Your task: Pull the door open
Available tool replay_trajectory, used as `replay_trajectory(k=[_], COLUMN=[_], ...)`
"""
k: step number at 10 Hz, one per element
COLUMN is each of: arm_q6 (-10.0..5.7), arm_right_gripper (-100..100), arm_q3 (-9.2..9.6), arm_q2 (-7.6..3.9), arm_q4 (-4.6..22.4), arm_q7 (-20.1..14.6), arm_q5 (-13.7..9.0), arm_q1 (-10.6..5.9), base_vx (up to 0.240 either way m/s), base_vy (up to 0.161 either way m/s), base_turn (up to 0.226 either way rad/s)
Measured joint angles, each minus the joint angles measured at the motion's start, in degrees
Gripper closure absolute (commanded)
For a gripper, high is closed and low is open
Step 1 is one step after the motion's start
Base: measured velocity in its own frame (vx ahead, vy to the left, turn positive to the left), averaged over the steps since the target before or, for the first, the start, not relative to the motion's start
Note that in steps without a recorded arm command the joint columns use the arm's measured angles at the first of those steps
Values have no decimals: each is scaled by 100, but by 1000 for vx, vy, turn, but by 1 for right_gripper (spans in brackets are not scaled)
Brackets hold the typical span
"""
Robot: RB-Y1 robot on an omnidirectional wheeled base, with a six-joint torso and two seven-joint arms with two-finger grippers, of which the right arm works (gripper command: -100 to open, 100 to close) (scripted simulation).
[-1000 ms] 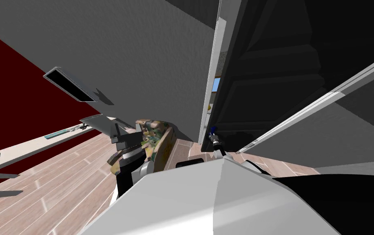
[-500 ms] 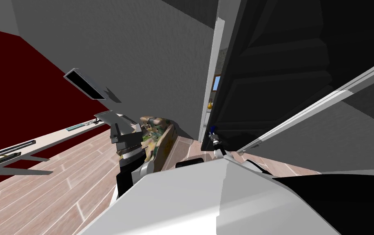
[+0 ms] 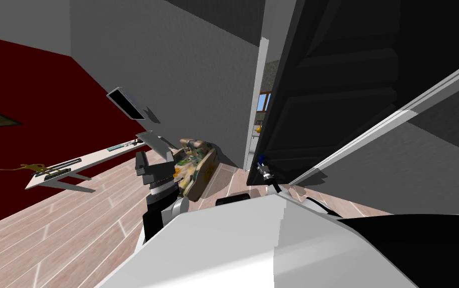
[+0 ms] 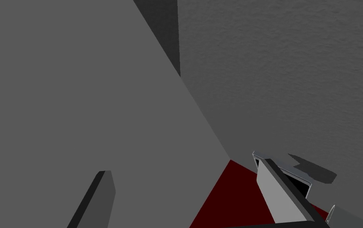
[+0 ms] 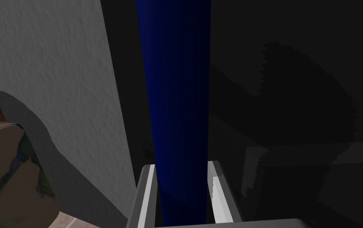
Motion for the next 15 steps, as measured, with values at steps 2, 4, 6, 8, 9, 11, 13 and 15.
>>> replay_trajectory(k=[2, 4, 6, 8, 9, 11, 13, 15], arm_q6=[-46, -164, -299, -409, -474, -497, -680, -914], arm_right_gripper=[100, 100, 100, 100, 100, 100, 100, 100], arm_q3=[95, 235, 422, 598, 677, 720, 814, 933], arm_q2=[-51, -161, -299, -434, -471, -535, -583, -659], arm_q4=[46, 32, -7, -92, -59, -116, -12, 107], arm_q7=[-120, -271, -467, -635, -716, -756, -875, -1024], arm_q5=[42, 117, 217, 310, 353, 372, 420, 484], arm_q1=[15, 58, 122, 241, 254, 339, 346, 366], base_vx=[-144, -259, -258, -220, -88, -152, -175, -201], base_vy=[-27, -93, -58, -70, -39, -54, -93, -95], base_turn=[51, 118, 74, 62, 21, 115, 129, 146])
